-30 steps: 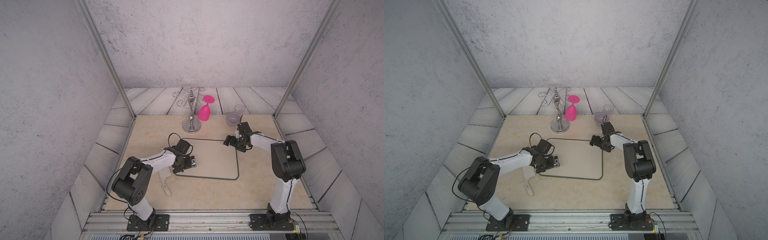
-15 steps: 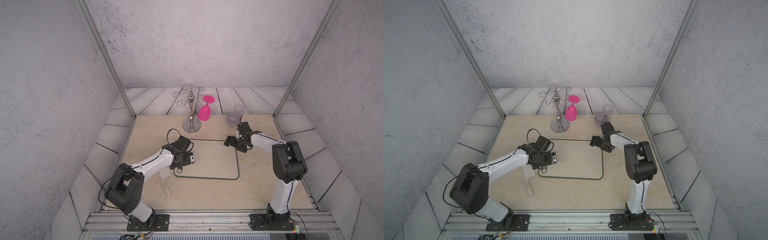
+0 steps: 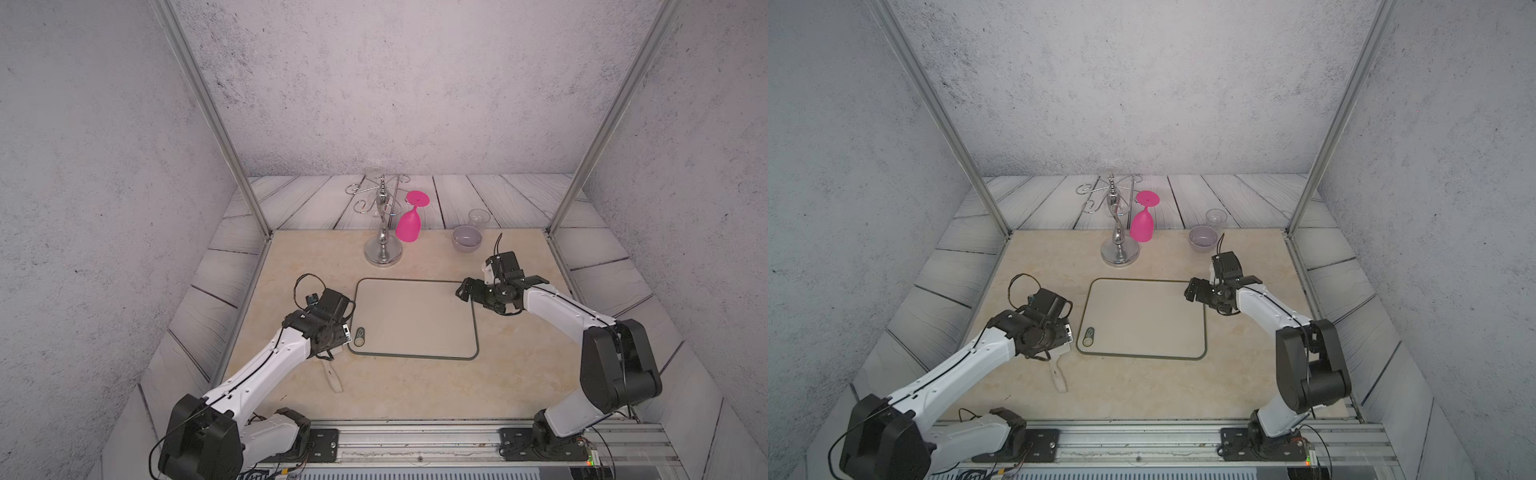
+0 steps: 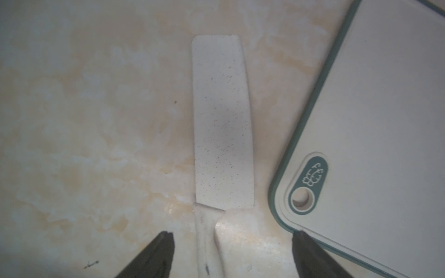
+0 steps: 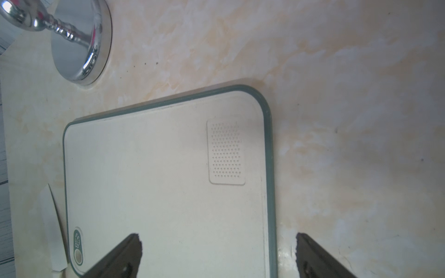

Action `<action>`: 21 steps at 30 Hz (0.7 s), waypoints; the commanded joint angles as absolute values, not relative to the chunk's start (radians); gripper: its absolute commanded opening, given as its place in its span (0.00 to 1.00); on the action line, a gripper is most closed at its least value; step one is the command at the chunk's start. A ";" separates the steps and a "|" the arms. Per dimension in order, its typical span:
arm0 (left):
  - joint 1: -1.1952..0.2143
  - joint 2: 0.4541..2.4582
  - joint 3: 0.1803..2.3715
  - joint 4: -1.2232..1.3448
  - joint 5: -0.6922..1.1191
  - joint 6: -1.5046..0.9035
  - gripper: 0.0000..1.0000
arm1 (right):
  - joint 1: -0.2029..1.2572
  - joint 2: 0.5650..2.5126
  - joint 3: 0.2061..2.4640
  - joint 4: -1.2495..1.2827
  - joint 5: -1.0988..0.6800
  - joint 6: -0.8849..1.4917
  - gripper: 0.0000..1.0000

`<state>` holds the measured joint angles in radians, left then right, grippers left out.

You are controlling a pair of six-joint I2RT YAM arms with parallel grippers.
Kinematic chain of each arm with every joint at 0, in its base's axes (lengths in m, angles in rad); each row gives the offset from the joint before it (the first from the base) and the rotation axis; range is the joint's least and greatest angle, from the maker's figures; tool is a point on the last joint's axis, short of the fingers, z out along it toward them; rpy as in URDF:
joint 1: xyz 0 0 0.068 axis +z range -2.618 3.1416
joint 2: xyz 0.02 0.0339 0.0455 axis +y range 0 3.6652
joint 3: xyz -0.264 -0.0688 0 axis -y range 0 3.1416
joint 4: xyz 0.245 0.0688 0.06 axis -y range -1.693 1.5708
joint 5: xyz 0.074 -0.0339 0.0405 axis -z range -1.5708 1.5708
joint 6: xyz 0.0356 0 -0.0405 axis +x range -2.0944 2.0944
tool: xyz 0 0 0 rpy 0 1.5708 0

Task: Align the knife with the edge of the cutting board
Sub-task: Pick up the knife at the center of the board.

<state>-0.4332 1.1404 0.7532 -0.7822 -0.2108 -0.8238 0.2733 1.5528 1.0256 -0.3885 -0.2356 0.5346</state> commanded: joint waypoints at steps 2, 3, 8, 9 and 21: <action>-0.375 1.101 0.658 -0.771 -0.175 -0.885 0.70 | 0.302 1.469 0.991 -0.370 -0.253 0.534 0.99; -0.366 1.101 0.643 -0.756 -0.163 -0.885 0.69 | 0.307 1.455 0.985 -0.369 -0.252 0.534 0.99; -0.347 1.141 0.596 -0.689 -0.118 -0.881 0.61 | 0.322 1.407 0.959 -0.373 -0.249 0.537 0.99; -0.346 1.149 0.589 -0.680 -0.106 -0.880 0.60 | 0.324 1.403 0.954 -0.374 -0.247 0.537 0.99; -0.345 1.275 0.538 -0.611 -0.022 -0.901 0.44 | 0.339 1.390 0.928 -0.372 -0.258 0.547 0.99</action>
